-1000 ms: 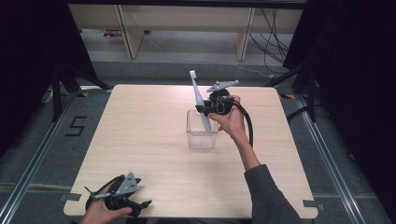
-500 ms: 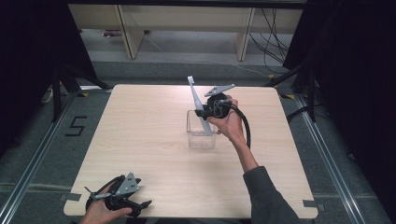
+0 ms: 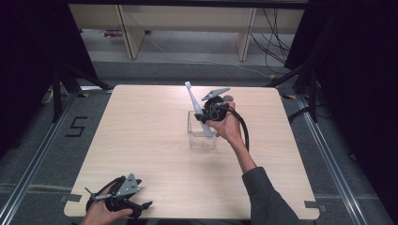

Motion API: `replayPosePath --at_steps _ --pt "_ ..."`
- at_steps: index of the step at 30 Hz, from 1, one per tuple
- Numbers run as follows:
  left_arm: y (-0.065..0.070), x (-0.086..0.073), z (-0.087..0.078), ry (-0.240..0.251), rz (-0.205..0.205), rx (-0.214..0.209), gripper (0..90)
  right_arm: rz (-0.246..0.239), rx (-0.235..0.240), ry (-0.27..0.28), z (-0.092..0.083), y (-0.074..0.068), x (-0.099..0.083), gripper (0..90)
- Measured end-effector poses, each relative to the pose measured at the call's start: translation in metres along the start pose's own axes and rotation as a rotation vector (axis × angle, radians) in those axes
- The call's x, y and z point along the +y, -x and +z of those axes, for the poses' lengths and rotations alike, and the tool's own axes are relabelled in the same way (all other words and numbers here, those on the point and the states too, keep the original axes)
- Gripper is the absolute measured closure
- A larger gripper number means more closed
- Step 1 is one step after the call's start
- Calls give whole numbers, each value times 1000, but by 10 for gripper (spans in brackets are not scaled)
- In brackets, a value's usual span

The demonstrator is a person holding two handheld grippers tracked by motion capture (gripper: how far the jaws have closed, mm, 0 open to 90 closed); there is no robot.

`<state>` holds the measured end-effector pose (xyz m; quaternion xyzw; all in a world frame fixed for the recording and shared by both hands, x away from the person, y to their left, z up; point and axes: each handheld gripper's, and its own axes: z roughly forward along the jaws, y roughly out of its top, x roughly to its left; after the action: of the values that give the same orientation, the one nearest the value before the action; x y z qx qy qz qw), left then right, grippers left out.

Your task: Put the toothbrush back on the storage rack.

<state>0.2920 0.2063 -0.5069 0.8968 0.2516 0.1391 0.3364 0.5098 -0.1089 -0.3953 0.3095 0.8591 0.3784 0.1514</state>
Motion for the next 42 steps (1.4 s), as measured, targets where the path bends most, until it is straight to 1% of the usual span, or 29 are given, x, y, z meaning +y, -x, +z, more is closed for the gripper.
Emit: replayPosePath --at_steps 2,3,4,5,7,10,11,13,14,16,18,20,21,23,24,25,26,27,29,30,31,32,33,35,36,37,40,41,42 --pt "0 0 0 0 1 -1 155 0 0 -6 4 0 -2 671" --pt "0 0 0 0 1 -1 155 21 13 -35 3 0 -2 671" --pt "1 0 0 -1 -12 0 155 6 8 -37 5 1 -3 671" --pt "1 0 0 -1 -9 0 155 -1 -5 -33 6 1 -4 671" --pt "0 0 0 -1 3 0 155 16 3 -40 9 -1 -5 671" --pt "-1 0 0 -10 5 -4 155 2 7 -58 11 1 -6 671" --pt "-1 0 0 -11 6 -4 155 6 -3 -56 13 0 -6 671" --pt "-1 1 0 -11 6 -3 155 -3 -1 -80 14 1 -7 671" --pt "-1 0 0 -10 6 -3 155 0 -6 -74 16 1 -8 671" --pt "0 0 0 -6 -14 -7 155 9 3 -99 17 0 -8 671" --pt "0 0 0 -7 -7 -6 155 -8 1 -110 19 0 -10 671" --pt "-1 0 -1 -9 6 -3 155 16 -5 -129 20 -2 -11 671" --pt "-1 0 0 -9 6 -2 155 2 -7 -121 22 -2 -11 671" --pt "-1 0 -1 -9 5 -3 155 0 -6 -140 24 -2 -11 671" --pt "0 0 0 -7 3 -4 155 -14 -8 -129 26 -1 -12 671" --pt "0 0 0 -6 -2 -7 155 -5 -8 -148 25 -2 -11 671" --pt "0 0 0 -7 -13 -9 155 -42 -7 -144 27 0 -12 671" --pt "0 0 0 -7 -11 -7 155 -19 -4 -162 28 -2 -12 671" --pt "-1 1 -1 -6 5 -5 155 -30 -6 -165 29 -2 -12 670" --pt "-1 0 -1 -6 3 -5 155 35 -18 -207 27 -6 -11 670" --pt "-1 0 -1 -6 4 -5 155 45 -23 -213 27 -7 -12 671" --pt "-1 0 -1 -6 3 -5 155 43 -19 -215 28 -7 -12 670" --pt "0 0 0 -8 -9 -8 155 -39 -2 -174 32 -2 -12 670" --pt "0 0 0 -8 -8 -7 155 -37 -2 -177 32 -2 -13 670" --pt "0 1 -1 -7 8 -6 155 -38 -7 -181 33 -2 -12 670" --pt "0 1 -1 -8 7 -6 155 40 -9 -228 30 -7 -11 670" --pt "0 0 0 -8 -11 -8 155 37 11 -227 32 -7 -11 669" --pt "0 0 0 -7 -10 -6 155 48 -8 -232 33 -6 -10 669" --pt "-1 0 0 -10 9 -4 155 41 -2 -233 34 -6 -10 669"
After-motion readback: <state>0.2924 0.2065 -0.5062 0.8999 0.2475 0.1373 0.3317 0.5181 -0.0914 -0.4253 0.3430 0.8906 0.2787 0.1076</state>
